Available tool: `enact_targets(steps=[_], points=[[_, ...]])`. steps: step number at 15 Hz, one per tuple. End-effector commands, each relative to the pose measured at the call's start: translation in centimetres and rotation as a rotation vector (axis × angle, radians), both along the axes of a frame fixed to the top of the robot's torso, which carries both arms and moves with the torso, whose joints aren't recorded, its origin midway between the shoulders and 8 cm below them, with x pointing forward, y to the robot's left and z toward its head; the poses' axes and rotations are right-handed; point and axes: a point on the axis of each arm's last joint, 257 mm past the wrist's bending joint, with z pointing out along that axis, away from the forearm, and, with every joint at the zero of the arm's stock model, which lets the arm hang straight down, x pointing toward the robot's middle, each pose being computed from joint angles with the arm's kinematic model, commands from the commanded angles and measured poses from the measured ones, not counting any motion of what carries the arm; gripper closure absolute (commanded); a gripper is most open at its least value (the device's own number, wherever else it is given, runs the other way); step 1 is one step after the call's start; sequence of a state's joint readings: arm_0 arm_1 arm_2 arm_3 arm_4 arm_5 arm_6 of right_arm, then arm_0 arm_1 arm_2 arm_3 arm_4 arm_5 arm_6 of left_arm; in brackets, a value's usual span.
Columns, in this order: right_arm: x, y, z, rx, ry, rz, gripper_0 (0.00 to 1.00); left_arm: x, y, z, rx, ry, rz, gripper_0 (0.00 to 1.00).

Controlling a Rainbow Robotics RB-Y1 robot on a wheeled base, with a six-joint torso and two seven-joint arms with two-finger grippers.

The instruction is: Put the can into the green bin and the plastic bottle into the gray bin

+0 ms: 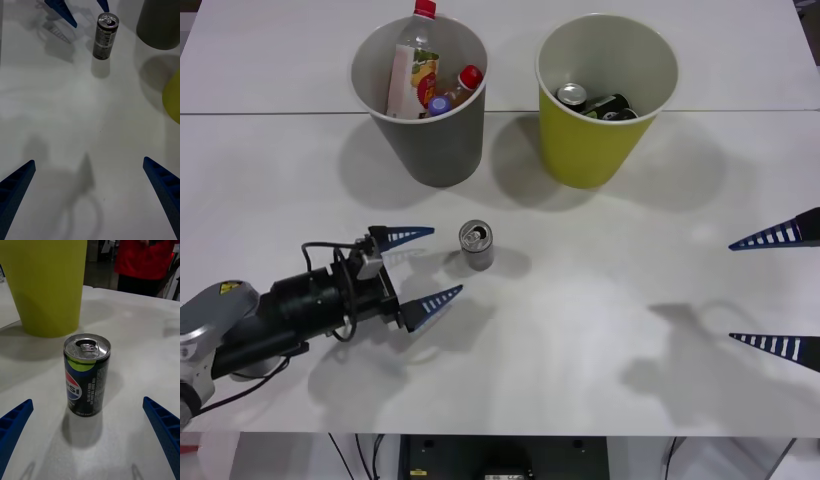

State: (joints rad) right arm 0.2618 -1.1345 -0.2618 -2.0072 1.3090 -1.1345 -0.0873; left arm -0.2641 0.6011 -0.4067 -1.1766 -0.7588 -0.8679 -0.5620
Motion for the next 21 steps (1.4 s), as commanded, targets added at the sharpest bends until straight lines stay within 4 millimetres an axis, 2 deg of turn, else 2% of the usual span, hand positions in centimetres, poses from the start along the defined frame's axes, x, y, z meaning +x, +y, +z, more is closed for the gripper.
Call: enact_targets(steps=[1,9,15,20,21], points=[[0.0,0.0,0.0,0.0,0.0,0.0,0.0,0.4,-1.4,-0.1,-0.021,-0.004,0.005,0.0],[0.0,0.0,0.0,0.0,0.0,0.0,0.0,1.3,-5.4,0.0,-0.069,-0.02,0.008,0.0],[0.0,0.0,0.0,0.0,0.0,0.0,0.0,2.8,-7.3,0.2,-0.046,-0.043,0.033,0.0],[0.0,0.0,0.0,0.0,0.0,0.0,0.0,3.3,-7.8,0.0,-0.047,-0.038,0.056,0.0],[0.0,0.0,0.0,0.0,0.0,0.0,0.0,3.4,-7.8,0.0,-0.044,-0.036,0.061,0.23]])
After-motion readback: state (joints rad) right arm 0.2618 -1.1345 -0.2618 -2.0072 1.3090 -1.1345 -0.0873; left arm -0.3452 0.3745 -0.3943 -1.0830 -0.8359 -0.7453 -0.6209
